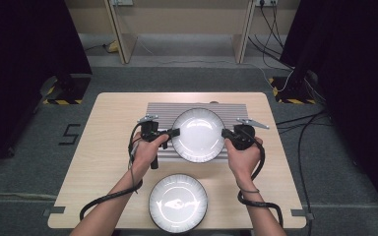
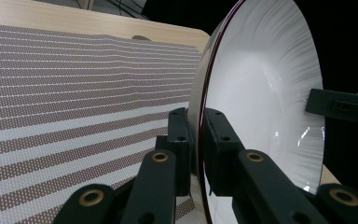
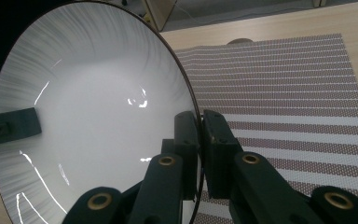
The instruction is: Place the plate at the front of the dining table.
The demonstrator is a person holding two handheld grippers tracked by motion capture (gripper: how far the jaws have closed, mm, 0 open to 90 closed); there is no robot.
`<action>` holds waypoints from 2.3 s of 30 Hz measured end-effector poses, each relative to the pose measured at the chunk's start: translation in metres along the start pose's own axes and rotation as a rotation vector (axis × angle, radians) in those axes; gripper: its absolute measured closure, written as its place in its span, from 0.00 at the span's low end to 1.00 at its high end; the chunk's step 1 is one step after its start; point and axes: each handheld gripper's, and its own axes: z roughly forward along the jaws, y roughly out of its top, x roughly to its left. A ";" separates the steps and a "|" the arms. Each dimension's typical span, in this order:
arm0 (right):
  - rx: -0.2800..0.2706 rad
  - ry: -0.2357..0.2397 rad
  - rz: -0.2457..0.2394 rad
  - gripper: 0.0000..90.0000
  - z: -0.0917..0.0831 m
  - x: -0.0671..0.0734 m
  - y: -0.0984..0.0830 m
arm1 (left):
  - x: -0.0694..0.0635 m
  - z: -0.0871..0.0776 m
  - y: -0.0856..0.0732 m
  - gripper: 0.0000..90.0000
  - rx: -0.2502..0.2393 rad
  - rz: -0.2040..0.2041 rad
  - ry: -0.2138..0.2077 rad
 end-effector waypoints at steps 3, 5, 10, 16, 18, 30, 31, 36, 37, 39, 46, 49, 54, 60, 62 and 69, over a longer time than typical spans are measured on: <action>-0.007 0.000 0.002 0.95 0.001 0.000 0.002 | -0.001 0.000 0.003 0.90 -0.005 0.004 0.004; -0.007 -0.003 0.001 0.95 0.001 0.000 0.004 | 0.000 0.001 0.005 0.90 -0.005 0.007 0.005; -0.014 -0.004 0.002 0.95 0.002 -0.001 0.006 | 0.000 0.003 0.007 0.91 -0.013 0.000 -0.003; -0.016 -0.006 0.008 0.95 0.003 -0.002 0.008 | 0.001 0.006 0.010 0.91 -0.016 0.002 -0.003; -0.017 -0.005 0.011 0.95 0.003 -0.003 0.009 | 0.001 0.006 0.011 0.91 -0.017 0.002 -0.002; -0.027 -0.011 0.009 0.95 0.008 -0.005 0.013 | 0.005 0.012 0.015 0.90 -0.029 0.003 -0.008; -0.027 -0.009 0.015 0.95 0.008 -0.005 0.013 | 0.005 0.013 0.015 0.91 -0.028 0.003 -0.007; -0.031 -0.010 0.014 0.95 0.011 -0.005 0.014 | 0.006 0.014 0.018 0.90 -0.034 0.004 -0.004; -0.033 -0.010 0.017 0.95 0.012 -0.005 0.015 | 0.006 0.014 0.018 0.90 -0.035 0.005 -0.003; -0.034 -0.011 0.016 0.95 0.012 -0.005 0.016 | 0.007 0.015 0.019 0.90 -0.038 0.007 -0.001; -0.036 -0.016 0.016 0.95 0.016 -0.006 0.018 | 0.008 0.018 0.021 0.90 -0.040 0.009 0.005; -0.038 -0.017 0.017 0.95 0.017 -0.006 0.019 | 0.009 0.019 0.022 0.90 -0.041 0.007 0.007; -0.039 -0.018 0.017 0.95 0.018 -0.007 0.020 | 0.009 0.020 0.023 0.90 -0.042 0.005 0.006; -0.034 -0.019 0.021 0.95 0.020 -0.008 0.019 | 0.010 0.022 0.022 0.90 -0.043 0.006 0.011; -0.031 -0.020 0.023 0.95 0.021 -0.008 0.018 | 0.011 0.023 0.022 0.90 -0.041 0.001 0.012; -0.029 -0.022 0.024 0.95 0.024 -0.008 0.018 | 0.014 0.024 0.022 0.90 -0.038 0.001 0.011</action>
